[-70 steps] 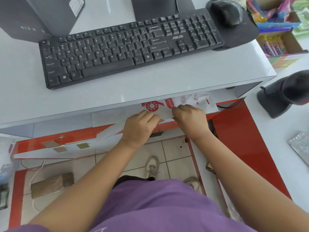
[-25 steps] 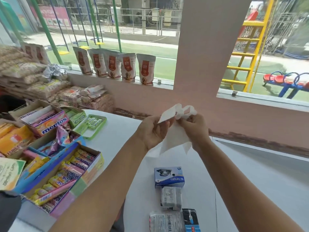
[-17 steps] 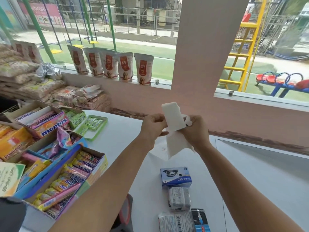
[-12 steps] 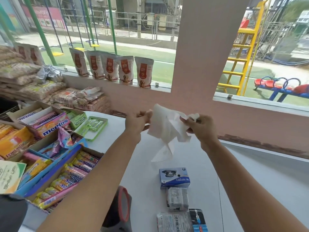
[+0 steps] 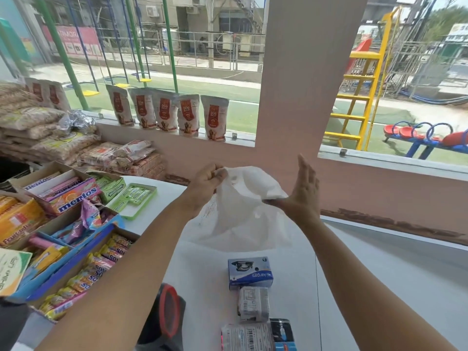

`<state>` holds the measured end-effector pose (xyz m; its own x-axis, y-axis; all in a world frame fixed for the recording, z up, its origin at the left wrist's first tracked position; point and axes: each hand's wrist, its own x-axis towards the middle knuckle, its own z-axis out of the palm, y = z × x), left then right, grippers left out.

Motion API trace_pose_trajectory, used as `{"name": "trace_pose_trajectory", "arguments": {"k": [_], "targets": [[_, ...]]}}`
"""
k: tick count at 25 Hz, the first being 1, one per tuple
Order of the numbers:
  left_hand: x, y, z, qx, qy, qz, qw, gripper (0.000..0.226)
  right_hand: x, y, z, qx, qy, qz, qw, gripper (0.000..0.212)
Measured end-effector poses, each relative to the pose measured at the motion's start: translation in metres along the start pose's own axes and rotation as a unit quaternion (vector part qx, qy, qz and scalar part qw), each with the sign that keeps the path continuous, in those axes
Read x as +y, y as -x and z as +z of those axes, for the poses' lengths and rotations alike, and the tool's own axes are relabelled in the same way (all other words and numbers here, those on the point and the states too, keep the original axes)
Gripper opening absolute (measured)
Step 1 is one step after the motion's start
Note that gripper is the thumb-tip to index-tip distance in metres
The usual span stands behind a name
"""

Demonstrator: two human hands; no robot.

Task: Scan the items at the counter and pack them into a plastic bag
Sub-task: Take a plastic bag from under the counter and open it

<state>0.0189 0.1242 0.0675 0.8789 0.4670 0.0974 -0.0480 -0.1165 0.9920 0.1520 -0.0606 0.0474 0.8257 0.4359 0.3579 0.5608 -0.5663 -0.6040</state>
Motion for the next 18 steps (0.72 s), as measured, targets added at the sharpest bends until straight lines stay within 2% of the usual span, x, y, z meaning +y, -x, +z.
{"name": "trace_pose_trajectory", "arguments": {"k": [1,2,3,4,5,7,8,9,10,12,13,16,18], "targets": [[0.001,-0.003,0.003,-0.019,-0.009,0.010,1.000,0.017,-0.003,-0.006,0.000,-0.024,0.007,-0.028,0.999,0.113],[0.001,-0.007,0.005,-0.032,-0.024,0.015,0.999,0.018,-0.004,-0.012,0.002,-0.052,-0.012,-0.040,0.998,0.094],[0.002,-0.011,0.006,-0.027,-0.044,0.017,0.999,0.018,-0.006,-0.015,0.001,-0.075,-0.042,-0.038,0.996,0.060],[0.003,-0.014,0.006,0.011,-0.080,0.019,0.997,0.018,-0.007,-0.015,0.001,-0.083,-0.062,-0.020,0.994,0.025],[0.003,-0.016,0.006,0.081,-0.129,0.025,0.988,0.019,-0.007,-0.014,0.002,-0.072,-0.074,-0.002,0.995,0.011],[0.000,-0.008,0.014,0.275,-0.240,0.043,0.930,0.027,-0.003,-0.008,0.007,-0.035,-0.097,0.059,0.993,0.021],[-0.004,0.002,0.024,0.346,-0.271,0.066,0.896,0.031,-0.001,-0.006,0.008,-0.016,-0.103,0.089,0.991,0.021],[-0.010,0.015,0.037,0.377,-0.276,0.082,0.880,0.034,0.002,-0.003,0.011,-0.002,-0.104,0.110,0.988,0.020],[-0.015,0.027,0.051,0.369,-0.265,0.074,0.888,0.037,0.003,-0.001,0.014,0.002,-0.105,0.126,0.986,0.019],[-0.029,0.045,0.078,0.313,-0.237,-0.004,0.920,0.046,0.002,0.003,0.019,0.003,-0.108,0.140,0.984,0.019],[-0.034,0.052,0.089,0.307,-0.243,-0.040,0.919,0.053,0.001,0.004,0.022,0.005,-0.106,0.140,0.984,0.019],[-0.045,0.066,0.103,0.388,-0.242,-0.098,0.884,0.086,0.001,0.010,0.026,0.028,-0.105,0.153,0.982,0.019],[-0.054,0.071,0.103,0.410,-0.197,-0.172,0.874,0.094,0.002,0.014,0.025,0.043,-0.096,0.155,0.982,0.020]]}}
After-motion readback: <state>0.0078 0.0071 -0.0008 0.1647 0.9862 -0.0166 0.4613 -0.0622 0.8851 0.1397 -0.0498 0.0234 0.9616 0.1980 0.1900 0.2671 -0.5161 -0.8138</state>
